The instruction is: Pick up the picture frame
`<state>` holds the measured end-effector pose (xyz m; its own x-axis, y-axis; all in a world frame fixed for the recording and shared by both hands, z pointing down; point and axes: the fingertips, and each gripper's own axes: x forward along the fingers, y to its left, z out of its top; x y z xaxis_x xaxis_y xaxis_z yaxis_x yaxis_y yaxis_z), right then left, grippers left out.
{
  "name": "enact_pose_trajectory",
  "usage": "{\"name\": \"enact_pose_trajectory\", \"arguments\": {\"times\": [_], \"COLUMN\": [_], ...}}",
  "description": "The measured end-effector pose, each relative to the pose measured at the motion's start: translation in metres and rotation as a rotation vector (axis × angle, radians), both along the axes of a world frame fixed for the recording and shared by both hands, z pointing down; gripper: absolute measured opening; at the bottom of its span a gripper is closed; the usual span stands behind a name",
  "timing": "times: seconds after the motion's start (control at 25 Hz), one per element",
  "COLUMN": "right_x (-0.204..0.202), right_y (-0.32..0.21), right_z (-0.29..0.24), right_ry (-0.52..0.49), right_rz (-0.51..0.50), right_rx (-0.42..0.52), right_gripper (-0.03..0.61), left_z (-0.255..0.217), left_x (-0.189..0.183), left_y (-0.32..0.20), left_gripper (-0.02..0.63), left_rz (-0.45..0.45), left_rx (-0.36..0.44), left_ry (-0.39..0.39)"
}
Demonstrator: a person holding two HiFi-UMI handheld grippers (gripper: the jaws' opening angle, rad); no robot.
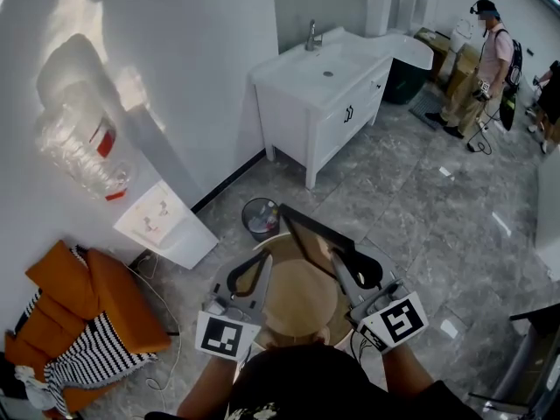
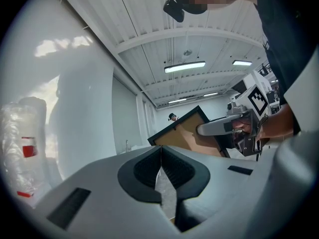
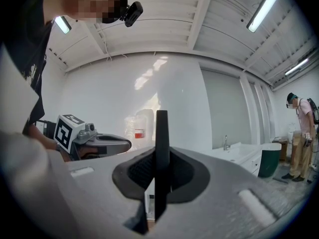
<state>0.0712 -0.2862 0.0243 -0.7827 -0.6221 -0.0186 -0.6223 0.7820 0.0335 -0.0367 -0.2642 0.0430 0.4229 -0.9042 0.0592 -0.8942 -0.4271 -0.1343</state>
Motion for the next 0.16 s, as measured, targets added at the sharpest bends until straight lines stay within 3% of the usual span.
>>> {"name": "enact_pose_trajectory", "arguments": {"times": [0.16], "right_x": [-0.0029], "right_y": [0.0008], "right_z": [-0.0018], "right_ry": [-0.017], "right_rz": [-0.007], "right_rx": [0.011], "right_gripper": [0.037], "left_z": [0.0007], "left_x": [-0.0019], "left_y": [0.0001], "left_gripper": [0.020], "left_rz": [-0.001], "left_rx": [-0.001], "left_ry": [0.003]}}
